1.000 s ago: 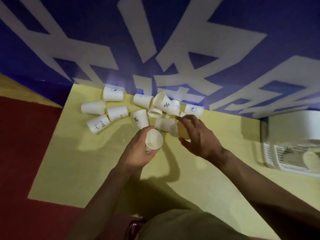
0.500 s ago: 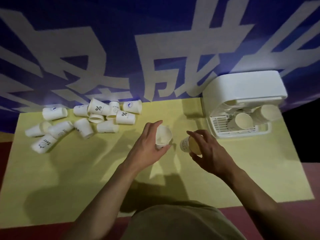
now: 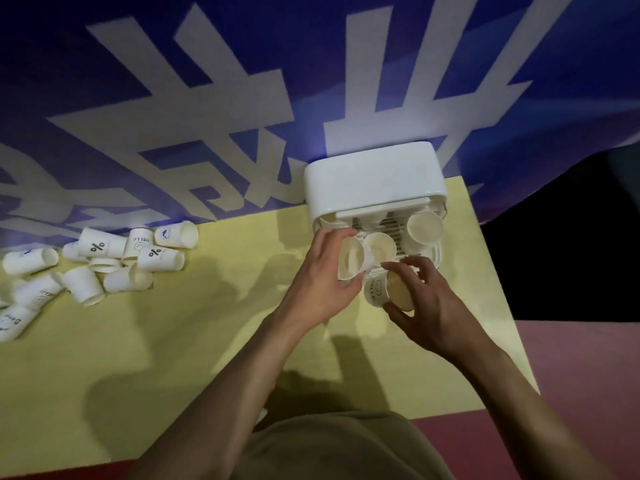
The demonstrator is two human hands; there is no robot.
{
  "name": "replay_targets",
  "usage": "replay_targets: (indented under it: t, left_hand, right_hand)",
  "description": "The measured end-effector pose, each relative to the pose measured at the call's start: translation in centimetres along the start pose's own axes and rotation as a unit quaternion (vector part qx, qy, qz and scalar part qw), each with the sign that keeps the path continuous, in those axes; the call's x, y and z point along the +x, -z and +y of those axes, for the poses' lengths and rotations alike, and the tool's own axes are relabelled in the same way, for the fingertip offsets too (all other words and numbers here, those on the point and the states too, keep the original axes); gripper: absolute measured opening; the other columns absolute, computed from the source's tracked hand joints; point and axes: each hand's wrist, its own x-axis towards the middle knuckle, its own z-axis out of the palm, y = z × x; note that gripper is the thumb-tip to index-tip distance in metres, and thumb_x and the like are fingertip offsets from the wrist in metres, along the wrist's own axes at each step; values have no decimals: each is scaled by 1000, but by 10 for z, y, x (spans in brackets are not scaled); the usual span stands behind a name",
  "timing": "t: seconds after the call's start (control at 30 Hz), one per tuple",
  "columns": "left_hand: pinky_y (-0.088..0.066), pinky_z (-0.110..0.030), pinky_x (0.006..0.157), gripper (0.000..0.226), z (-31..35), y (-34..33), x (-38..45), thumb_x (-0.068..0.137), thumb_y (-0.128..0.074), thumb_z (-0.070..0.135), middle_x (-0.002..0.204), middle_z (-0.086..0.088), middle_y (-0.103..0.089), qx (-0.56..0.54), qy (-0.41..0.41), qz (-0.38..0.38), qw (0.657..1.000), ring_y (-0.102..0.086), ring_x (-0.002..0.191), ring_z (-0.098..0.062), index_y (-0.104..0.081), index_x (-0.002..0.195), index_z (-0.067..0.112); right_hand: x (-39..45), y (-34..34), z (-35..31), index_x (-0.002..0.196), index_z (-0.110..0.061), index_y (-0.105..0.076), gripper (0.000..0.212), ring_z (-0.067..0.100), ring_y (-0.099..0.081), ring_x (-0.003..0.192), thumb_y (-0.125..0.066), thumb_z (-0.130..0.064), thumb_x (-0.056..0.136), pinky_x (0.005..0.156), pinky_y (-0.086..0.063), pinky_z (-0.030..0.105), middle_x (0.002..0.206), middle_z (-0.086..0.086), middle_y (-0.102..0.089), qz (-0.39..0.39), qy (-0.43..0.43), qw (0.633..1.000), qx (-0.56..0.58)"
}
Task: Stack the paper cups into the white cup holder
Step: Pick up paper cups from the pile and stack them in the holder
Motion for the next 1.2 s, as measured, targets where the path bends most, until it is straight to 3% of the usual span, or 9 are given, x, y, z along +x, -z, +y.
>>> replay_targets:
  t: [0.17, 0.4, 0.6, 0.87, 1.0, 1.2]
  left_hand:
    - [-38, -13, 95, 62, 9, -34, 27, 86, -76, 21, 136, 10, -42, 51, -45, 1, 998, -49, 122, -5, -45, 139, 26]
    - [-44, -31, 107, 64, -1, -67, 45, 82, -80, 11, 140, 5, -45, 75, -50, 4, 996, -48, 130, -12, -50, 138, 22]
    - [-49, -38, 103, 77, -21, -94, 61, 82, -82, 27, 152, 8, -36, 142, 44, -84, 985, -47, 135, -17, -41, 147, 31]
    - [-46, -45, 105, 86, -34, -105, 79, 91, -73, 32, 151, -8, -41, 167, 111, -179, 963, -51, 132, -29, -19, 158, 29]
    - [-42, -43, 111, 93, -39, -103, 73, 94, -69, 38, 158, -9, -30, 183, 75, -157, 968, -43, 140, -28, -6, 161, 25]
    - [-43, -40, 111, 89, -40, -80, 47, 95, -69, 32, 157, -3, -27, 131, 71, -85, 985, -39, 142, -22, -10, 161, 23]
  right_hand:
    - [1, 13, 24, 144, -33, -45, 64, 27, -58, 115, -74, -31, 87, 80, -59, 46, 141, 0, -41, 13, -16, 1000, 23]
    - [7, 22, 48, 146, -34, -42, 63, 26, -55, 118, -71, -34, 89, 77, -59, 48, 141, 0, -42, 9, -17, 1000, 23]
    - [19, 26, 67, 146, -33, -43, 63, 27, -55, 118, -71, -36, 89, 73, -60, 48, 142, 0, -41, -2, -23, 1000, 2]
    - [28, 29, 72, 146, -31, -43, 64, 27, -54, 120, -72, -34, 89, 71, -61, 47, 144, 0, -41, 3, -26, 1000, -14]
    - [34, 29, 62, 147, -31, -43, 65, 27, -52, 122, -73, -31, 90, 70, -61, 47, 144, 0, -40, 19, -10, 1000, -18]
    - [53, 16, 44, 150, -26, -42, 67, 29, -48, 126, -72, -26, 90, 71, -61, 47, 148, 6, -39, -1, 67, 997, -41]
